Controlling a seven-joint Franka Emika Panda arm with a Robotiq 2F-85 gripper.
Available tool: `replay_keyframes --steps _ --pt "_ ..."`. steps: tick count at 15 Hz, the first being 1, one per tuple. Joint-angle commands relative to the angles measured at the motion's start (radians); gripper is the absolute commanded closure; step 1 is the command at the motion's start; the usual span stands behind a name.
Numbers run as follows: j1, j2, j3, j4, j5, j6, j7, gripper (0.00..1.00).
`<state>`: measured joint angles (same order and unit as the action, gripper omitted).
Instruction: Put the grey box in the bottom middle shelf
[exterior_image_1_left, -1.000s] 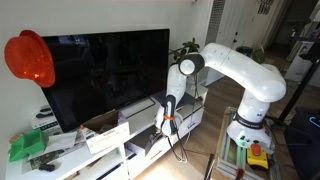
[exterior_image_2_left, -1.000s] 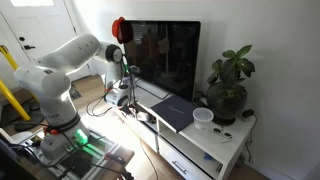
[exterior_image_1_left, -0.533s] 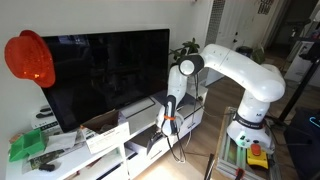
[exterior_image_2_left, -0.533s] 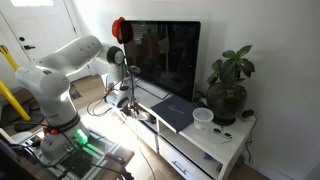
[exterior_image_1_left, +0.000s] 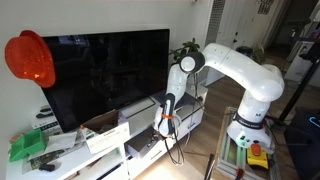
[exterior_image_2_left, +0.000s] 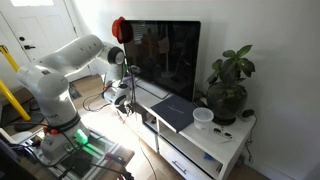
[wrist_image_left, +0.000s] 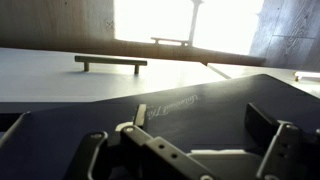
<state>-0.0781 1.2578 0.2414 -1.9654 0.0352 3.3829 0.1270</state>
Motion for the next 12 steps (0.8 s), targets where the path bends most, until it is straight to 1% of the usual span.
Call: replay_keyframes --steps 1,2,5,6,9,12 --pt "0.013 -0.011 -0.001 0.029 0.011 -0.068 -0.001 0.0" --pt "0.031 -0.013 -0.022 0.033 0.024 -0.061 0.004 0.0" --pt "0.047 -0.017 -0.074 0.034 0.08 -0.017 0.041 0.0" --pt "0.066 -0.022 -0.108 0.026 0.106 0.002 0.051 0.0" --pt "0.082 -0.027 -0.156 0.013 0.162 0.062 0.068 0.0" --pt "0.107 -0.036 -0.186 0.004 0.194 0.071 0.069 0.0"
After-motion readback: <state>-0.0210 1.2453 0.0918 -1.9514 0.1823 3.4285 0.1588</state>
